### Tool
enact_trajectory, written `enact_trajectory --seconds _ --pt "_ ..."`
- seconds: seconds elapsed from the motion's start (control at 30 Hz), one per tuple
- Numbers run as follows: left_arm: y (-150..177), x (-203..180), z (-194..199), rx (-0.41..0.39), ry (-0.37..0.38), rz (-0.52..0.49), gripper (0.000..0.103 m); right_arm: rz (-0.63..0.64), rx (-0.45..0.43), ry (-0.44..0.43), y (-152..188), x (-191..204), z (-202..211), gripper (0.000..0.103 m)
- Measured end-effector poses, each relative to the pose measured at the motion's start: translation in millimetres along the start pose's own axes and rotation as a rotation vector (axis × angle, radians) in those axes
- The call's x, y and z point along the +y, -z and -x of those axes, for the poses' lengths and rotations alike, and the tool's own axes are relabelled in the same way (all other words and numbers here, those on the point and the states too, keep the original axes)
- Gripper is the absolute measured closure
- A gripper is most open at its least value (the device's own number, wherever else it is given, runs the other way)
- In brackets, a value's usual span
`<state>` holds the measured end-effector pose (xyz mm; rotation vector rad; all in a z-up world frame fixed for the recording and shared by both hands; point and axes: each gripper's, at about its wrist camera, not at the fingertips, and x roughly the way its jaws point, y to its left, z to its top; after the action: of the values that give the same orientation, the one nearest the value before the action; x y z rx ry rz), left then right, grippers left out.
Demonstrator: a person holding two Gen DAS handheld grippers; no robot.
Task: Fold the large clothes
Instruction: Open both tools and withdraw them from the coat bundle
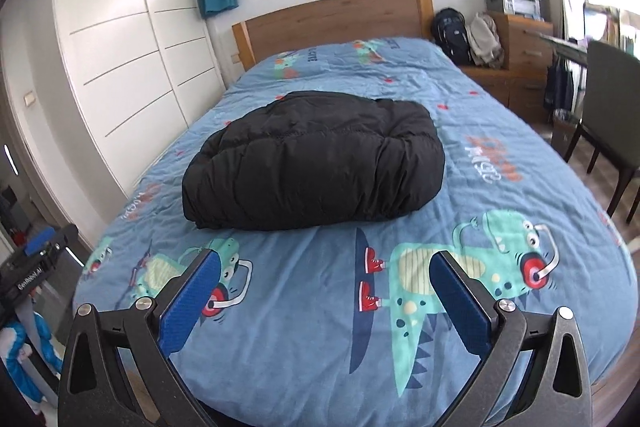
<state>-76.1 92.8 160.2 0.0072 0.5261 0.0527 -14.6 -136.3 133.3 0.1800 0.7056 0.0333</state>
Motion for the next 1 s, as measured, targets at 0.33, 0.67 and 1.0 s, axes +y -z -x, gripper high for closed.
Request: enact_trajectory --seconds 0.33,0.67,1.0 --pt "0 -23 0 -0.031 -0.093 -0.052 0.020 0.016 -0.043 0.017 3 11 7 0.001" --pt "-1 -31 -15 -0.012 -0.074 -0.052 0.020 0.016 -0.032 0.044 8 6 -4 0.001" --pt "11 -37 -32 0.021 -0.028 -0.051 0.020 -0.018 0.022 0.068 21 -10 -23 0.001"
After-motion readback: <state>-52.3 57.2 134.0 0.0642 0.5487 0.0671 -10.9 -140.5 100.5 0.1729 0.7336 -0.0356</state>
